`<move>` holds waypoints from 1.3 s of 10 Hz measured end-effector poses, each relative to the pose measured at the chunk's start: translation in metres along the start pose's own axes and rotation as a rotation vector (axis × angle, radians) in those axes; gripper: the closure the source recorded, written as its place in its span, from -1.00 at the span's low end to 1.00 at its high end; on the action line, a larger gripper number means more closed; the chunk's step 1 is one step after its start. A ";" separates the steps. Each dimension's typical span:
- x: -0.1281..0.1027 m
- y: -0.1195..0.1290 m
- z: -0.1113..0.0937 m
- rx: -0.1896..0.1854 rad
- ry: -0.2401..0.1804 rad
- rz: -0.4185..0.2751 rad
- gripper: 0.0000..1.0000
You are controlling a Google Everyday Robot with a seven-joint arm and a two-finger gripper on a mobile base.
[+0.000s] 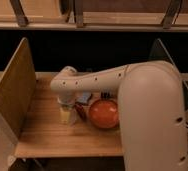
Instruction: Place the ceramic cup over the eraser
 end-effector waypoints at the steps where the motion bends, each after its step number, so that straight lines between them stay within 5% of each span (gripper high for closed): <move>1: -0.004 0.000 0.007 -0.019 0.007 -0.013 -0.60; 3: -0.010 -0.003 0.020 -0.037 0.030 -0.041 -0.42; 9: -0.014 -0.020 0.011 0.052 0.136 -0.069 0.77; 11: -0.015 -0.022 -0.003 0.091 0.148 -0.063 1.00; 13: -0.019 -0.037 -0.048 0.187 0.153 -0.057 1.00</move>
